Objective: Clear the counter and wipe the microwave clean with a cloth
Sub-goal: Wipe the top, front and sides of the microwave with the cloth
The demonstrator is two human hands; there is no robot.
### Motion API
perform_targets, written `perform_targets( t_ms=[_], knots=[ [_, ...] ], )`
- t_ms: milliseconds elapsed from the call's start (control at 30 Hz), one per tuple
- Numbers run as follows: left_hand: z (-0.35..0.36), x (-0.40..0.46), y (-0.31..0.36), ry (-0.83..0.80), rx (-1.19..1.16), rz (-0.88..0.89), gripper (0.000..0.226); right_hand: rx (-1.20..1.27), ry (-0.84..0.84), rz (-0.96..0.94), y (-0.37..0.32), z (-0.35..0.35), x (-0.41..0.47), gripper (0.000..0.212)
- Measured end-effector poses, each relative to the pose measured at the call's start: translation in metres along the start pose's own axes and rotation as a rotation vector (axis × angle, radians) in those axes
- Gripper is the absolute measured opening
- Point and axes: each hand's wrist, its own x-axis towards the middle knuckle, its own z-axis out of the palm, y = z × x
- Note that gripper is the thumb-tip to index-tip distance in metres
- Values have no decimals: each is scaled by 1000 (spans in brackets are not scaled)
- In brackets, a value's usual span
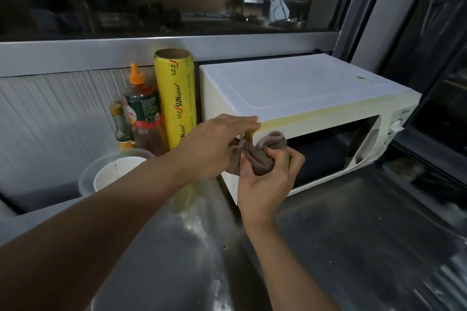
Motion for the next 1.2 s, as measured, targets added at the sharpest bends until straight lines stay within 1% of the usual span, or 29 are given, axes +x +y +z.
perform_targets(
  t_ms=[67, 200, 333, 433, 600, 700, 767, 867, 900, 933, 1000, 1067, 1200],
  knots=[
    [2, -1, -1, 19, 11, 1, 72, -1, -2, 7, 7, 0, -7, 26],
    [5, -3, -1, 36, 18, 16, 82, -41, 5, 40, 33, 1, -29, 24],
    [16, -6, -3, 135, 54, 30, 81, -157, -54, 225, 64, -1, -64, 23],
    [24, -8, -5, 170, 37, 50, 83, -193, -82, 238, 80, 2, -75, 25],
    [30, -10, -6, 218, 32, 52, 83, -311, -268, 245, 94, -13, -88, 23],
    [30, -10, -3, 233, 13, 34, 83, -344, -383, 243, 99, -27, -79, 21],
    [30, -9, 0, 243, 5, 19, 82, -386, -437, 247, 94, -37, -67, 26],
    [29, -9, 5, 244, 13, 10, 79, -287, -399, 293, 71, -56, -49, 48],
    [28, -8, 7, 240, 14, 5, 77, -240, -357, 287, 61, -61, -41, 53],
    [27, -8, 9, 235, 15, -2, 76, -212, -309, 238, 50, -64, -31, 53],
    [23, -6, 14, 228, 24, -13, 71, -187, -249, 63, 30, -61, -9, 44],
    [21, -4, 17, 219, 46, -31, 66, -180, -266, -50, 13, -50, 7, 36],
    [17, 0, 21, 206, 110, -43, 60, -216, -298, -70, 4, -35, 16, 30]
  ],
)
